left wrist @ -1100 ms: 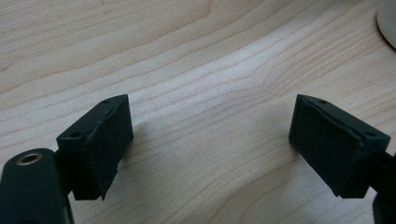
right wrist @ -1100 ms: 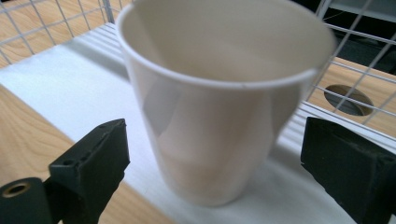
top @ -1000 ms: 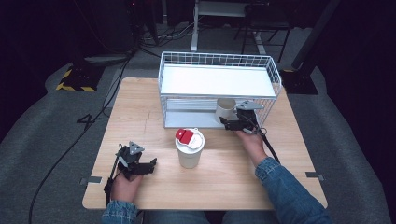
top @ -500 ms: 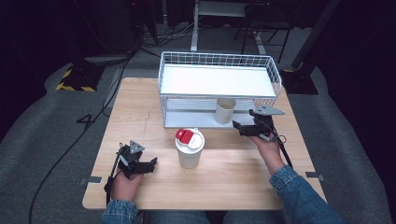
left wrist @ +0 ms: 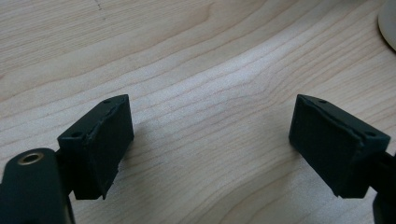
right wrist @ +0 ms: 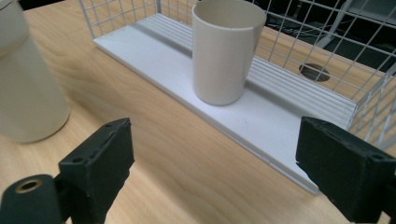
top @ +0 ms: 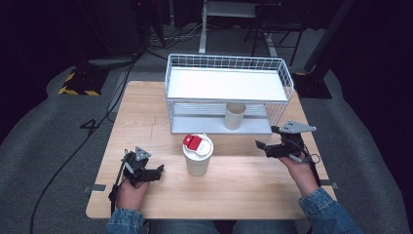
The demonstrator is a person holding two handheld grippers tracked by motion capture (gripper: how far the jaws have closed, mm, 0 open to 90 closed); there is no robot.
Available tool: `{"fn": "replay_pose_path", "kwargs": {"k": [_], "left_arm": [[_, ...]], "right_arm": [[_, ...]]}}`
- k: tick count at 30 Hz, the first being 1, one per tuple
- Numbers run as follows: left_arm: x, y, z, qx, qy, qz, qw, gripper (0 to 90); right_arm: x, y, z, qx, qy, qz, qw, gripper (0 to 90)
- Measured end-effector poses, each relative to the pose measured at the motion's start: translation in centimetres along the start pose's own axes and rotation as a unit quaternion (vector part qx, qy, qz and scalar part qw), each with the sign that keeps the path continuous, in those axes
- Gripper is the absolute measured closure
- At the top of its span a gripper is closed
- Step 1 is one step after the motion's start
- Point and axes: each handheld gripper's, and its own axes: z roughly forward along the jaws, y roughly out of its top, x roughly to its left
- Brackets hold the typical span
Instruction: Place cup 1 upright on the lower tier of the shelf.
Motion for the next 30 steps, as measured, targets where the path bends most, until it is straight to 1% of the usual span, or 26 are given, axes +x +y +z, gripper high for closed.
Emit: {"fn": "replay_pose_path", "kwargs": {"k": [2, 6, 11, 12, 13, 15, 17, 20, 22, 24, 28, 30], "left_arm": [[0.0, 0.0, 0.0, 0.0, 0.0, 0.0, 1.0, 14.4], [0.0, 0.0, 0.0, 0.0, 0.0, -0.001, 1.0, 14.4], [0.0, 0.0, 0.0, 0.0, 0.0, -0.001, 1.0, 14.5], [0.0, 0.0, 0.0, 0.001, 0.0, -0.001, 1.0, 14.5], [-0.1, 0.0, 0.0, 0.0, 0.0, -0.001, 1.0, 14.5], [-0.1, -0.1, -0.1, 0.0, 0.0, -0.001, 1.0, 14.5], [-0.1, -0.1, -0.1, 0.0, 0.0, -0.001, 1.0, 14.5], [-0.1, -0.1, -0.1, 0.0, 0.0, -0.001, 1.0, 14.5], [-0.1, -0.1, -0.1, 0.0, 0.0, -0.001, 1.0, 14.5], [-0.1, -0.1, -0.1, 0.0, 0.0, -0.001, 1.0, 14.5], [-0.1, -0.1, -0.1, 0.0, 0.0, -0.001, 1.0, 14.5], [-0.1, -0.1, -0.1, 0.0, 0.0, -0.001, 1.0, 14.5]], "right_arm": [[0.2, -0.4, -0.7, 0.002, 0.0, 0.001, 1.0, 12.0], [0.4, -1.6, -2.0, -0.005, 0.002, 0.009, 0.9999, 12.0], [0.7, -3.4, -3.1, 0.003, -0.004, 0.011, 0.9999, 12.5], [0.7, -3.8, -3.4, 0.004, -0.006, 0.013, 0.9999, 13.6], [0.8, -4.3, -3.7, -0.001, -0.008, 0.012, 0.9999, 14.6], [0.9, -5.4, -4.0, -0.006, -0.018, 0.011, 0.9998, 14.8], [0.9, -6.1, -4.0, -0.004, -0.018, 0.017, 0.9997, 14.8], [0.7, -7.3, -3.8, 0.007, -0.015, 0.031, 0.9994, 14.8], [0.7, -7.9, -3.8, 0.014, -0.018, 0.03, 0.9993, 14.8], [0.6, -8.4, -3.8, 0.015, -0.018, 0.029, 0.9993, 14.8], [0.6, -9.2, -3.8, 0.018, -0.016, 0.036, 0.9991, 14.8], [0.7, -9.6, -3.8, 0.02, -0.016, 0.035, 0.999, 14.8]]}}
